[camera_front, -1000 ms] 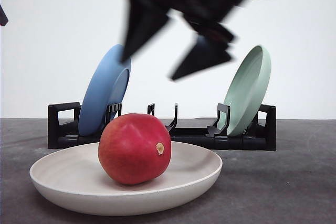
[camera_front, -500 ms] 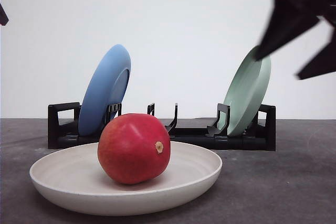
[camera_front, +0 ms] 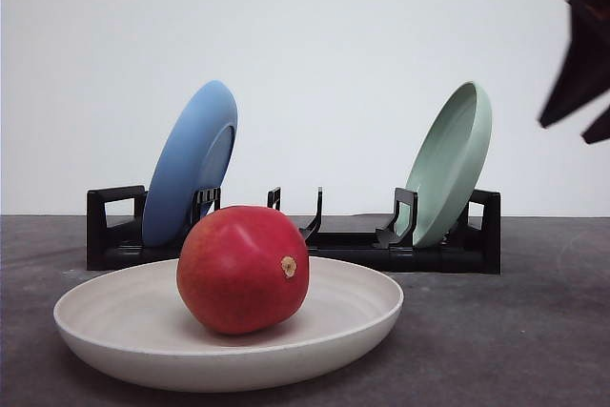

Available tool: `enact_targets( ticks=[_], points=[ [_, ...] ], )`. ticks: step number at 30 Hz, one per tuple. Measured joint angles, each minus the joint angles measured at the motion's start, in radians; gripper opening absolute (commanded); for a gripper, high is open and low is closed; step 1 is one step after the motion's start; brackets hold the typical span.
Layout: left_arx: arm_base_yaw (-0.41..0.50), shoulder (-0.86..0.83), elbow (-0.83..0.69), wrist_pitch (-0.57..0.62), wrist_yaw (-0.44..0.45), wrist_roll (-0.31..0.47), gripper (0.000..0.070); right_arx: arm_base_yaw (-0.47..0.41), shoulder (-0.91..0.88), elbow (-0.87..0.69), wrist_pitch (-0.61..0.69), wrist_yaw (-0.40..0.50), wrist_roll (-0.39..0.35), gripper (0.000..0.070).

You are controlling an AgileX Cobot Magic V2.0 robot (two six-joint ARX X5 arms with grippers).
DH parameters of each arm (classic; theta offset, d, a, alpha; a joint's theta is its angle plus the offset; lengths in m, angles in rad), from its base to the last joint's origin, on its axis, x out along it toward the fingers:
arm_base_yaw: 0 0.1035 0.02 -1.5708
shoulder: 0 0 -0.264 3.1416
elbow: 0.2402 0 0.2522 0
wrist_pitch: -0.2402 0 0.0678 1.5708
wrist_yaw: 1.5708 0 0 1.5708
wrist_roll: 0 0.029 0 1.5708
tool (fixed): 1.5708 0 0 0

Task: Place pomegranate in white plate

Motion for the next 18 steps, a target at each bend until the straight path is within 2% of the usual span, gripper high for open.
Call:
enact_targets(
  ticks=[18],
  points=[
    [0.0,-0.004,0.0,0.0,0.0,0.0,0.0,0.0,0.0,0.0,0.0,0.0,0.0,0.0012]
  ],
)
